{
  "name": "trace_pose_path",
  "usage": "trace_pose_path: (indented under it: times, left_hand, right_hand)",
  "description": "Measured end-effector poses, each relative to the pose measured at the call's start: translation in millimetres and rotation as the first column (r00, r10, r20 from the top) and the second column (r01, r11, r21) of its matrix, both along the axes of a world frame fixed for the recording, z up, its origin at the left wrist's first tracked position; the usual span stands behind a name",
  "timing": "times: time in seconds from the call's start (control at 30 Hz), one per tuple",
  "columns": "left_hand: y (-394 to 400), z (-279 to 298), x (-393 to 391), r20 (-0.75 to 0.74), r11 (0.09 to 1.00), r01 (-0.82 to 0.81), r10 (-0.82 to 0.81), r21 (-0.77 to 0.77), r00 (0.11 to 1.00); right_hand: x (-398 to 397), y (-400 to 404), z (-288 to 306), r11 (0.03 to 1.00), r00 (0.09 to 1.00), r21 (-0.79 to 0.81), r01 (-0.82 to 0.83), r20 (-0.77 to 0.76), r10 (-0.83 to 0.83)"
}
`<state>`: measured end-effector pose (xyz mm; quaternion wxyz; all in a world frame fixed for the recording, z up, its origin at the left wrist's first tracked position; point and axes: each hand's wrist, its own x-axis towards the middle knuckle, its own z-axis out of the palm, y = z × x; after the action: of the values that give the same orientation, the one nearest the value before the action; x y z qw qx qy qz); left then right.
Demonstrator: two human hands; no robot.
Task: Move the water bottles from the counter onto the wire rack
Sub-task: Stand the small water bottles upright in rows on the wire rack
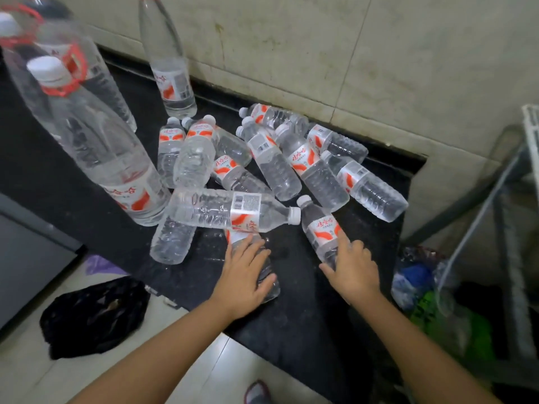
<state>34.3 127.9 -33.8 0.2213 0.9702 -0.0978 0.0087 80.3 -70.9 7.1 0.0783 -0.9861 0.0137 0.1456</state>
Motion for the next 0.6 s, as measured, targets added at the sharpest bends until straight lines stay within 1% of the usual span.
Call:
trace_pose_path:
  times: [0.1, 0.13, 0.2, 0.23, 0.3, 0.37, 0.43, 0.53, 0.57, 0.6]
  left_hand:
    - [11, -4, -27, 0.137, 0.983, 0.154, -0.166, 0.095, 0.977]
    - [15, -4, -35, 0.159, 0.974, 0.207, -0.22, 0.09, 0.963]
    - [22, 2, -46, 0.146, 0.958, 0.281, -0.286, 0.056, 0.947]
    - [25, 6, -48, 0.136, 0.958, 0.285, -0.288, 0.043, 0.948]
    - [23, 19, -47, 0.077, 0.974, 0.227, -0.226, -0.016, 0.971]
    - [15, 33, -37, -0.005, 0.992, 0.082, -0.083, -0.101, 0.997]
    - [7, 48, -19, -0.053, 0.997, -0.025, 0.021, -0.072, 0.998]
    - [2, 57, 10, -0.041, 0.99, -0.129, 0.127, -0.054, 0.991]
    - [-1, 57, 16, -0.095, 0.984, -0.176, 0.174, -0.014, 0.98]
    - [-5, 55, 17, -0.189, 0.976, -0.21, 0.218, 0.062, 0.957]
  right_hand:
    - [-29, -18, 5, 1.0, 0.998, -0.02, -0.017, -0.054, 0.016]
    - [-38, -22, 6, 1.0, 0.998, -0.014, -0.016, -0.065, 0.015]
    - [-52, -28, 7, 1.0, 0.998, -0.009, -0.019, -0.064, 0.018]
    - [-56, -29, 8, 1.0, 0.998, -0.013, -0.025, -0.059, 0.024]
    - [-59, -26, 8, 1.0, 0.999, 0.003, -0.013, -0.051, 0.013]
    - [-58, -23, 7, 0.999, 0.999, 0.033, 0.029, -0.042, -0.028]
    - [-57, -21, 6, 0.998, 0.998, 0.026, 0.053, -0.017, -0.053]
    - [-58, -21, 5, 0.998, 0.998, 0.014, 0.058, 0.004, -0.058]
    - [-58, -22, 5, 0.998, 0.998, 0.014, 0.061, 0.011, -0.061]
    - [-58, -22, 5, 0.998, 0.998, 0.014, 0.067, 0.015, -0.067]
